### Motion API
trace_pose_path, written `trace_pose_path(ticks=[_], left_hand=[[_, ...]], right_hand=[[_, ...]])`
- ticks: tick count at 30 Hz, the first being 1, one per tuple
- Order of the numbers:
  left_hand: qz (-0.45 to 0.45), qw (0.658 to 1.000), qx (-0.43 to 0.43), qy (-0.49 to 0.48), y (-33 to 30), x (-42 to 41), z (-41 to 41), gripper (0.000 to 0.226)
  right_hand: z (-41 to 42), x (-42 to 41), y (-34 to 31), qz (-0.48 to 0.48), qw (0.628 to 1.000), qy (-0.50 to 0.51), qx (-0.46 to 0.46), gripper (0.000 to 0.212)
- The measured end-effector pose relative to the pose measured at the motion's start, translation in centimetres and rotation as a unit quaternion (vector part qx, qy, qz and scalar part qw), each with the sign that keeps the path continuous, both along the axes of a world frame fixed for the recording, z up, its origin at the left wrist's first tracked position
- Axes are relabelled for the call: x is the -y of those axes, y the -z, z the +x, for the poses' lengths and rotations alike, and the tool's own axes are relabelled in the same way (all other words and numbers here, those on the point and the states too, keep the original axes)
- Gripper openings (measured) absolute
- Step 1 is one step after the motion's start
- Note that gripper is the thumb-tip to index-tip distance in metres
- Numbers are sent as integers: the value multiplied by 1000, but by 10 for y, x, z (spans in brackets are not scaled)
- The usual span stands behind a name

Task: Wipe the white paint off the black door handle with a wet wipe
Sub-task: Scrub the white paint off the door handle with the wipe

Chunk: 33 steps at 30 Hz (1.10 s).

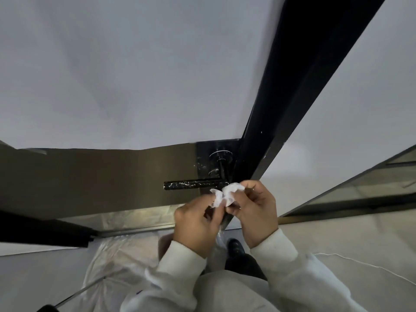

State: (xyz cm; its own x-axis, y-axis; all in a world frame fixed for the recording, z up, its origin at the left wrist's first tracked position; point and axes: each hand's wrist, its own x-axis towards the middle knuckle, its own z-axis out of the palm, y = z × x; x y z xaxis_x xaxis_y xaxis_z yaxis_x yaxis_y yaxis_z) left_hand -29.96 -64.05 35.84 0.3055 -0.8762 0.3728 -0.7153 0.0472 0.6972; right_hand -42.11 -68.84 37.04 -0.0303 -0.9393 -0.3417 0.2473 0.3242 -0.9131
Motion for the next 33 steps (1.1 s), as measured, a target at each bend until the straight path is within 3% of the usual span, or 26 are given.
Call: trace_pose_path(ticks=[3, 5, 7, 12, 16, 20, 24, 27, 30, 33], left_hand=[[107, 971, -203, -71, 7, 5, 0, 15], [113, 901, -405, -108, 7, 11, 1, 18], [98, 824, -543, -126, 8, 19, 3, 16], [57, 700, -707, -90, 3, 32, 13, 23], [62, 590, -805, -24, 13, 32, 22, 12], [72, 563, -823, 37, 18, 27, 29, 14], [89, 542, -827, 120, 17, 28, 33, 48], [95, 522, -835, 145, 19, 28, 36, 59], [83, 519, -838, 146, 21, 26, 38, 68], [60, 495, -846, 188, 16, 33, 32, 76]], right_hand=[[7, 2, 7, 53, 999, 14, -2, 6], [12, 6, 5, 92, 995, 13, 27, 13], [14, 10, 2, 133, 988, -3, 85, 14], [13, 17, -3, 245, 949, -27, 197, 13], [9, 20, -6, 251, 935, -53, 244, 27], [8, 21, -6, 236, 931, -68, 271, 36], [7, 22, -5, 206, 926, -25, 316, 20], [11, 19, -1, 132, 952, -7, 277, 6], [18, 18, 0, 61, 971, 5, 230, 11], [24, 22, -2, 16, 975, 38, 220, 23]])
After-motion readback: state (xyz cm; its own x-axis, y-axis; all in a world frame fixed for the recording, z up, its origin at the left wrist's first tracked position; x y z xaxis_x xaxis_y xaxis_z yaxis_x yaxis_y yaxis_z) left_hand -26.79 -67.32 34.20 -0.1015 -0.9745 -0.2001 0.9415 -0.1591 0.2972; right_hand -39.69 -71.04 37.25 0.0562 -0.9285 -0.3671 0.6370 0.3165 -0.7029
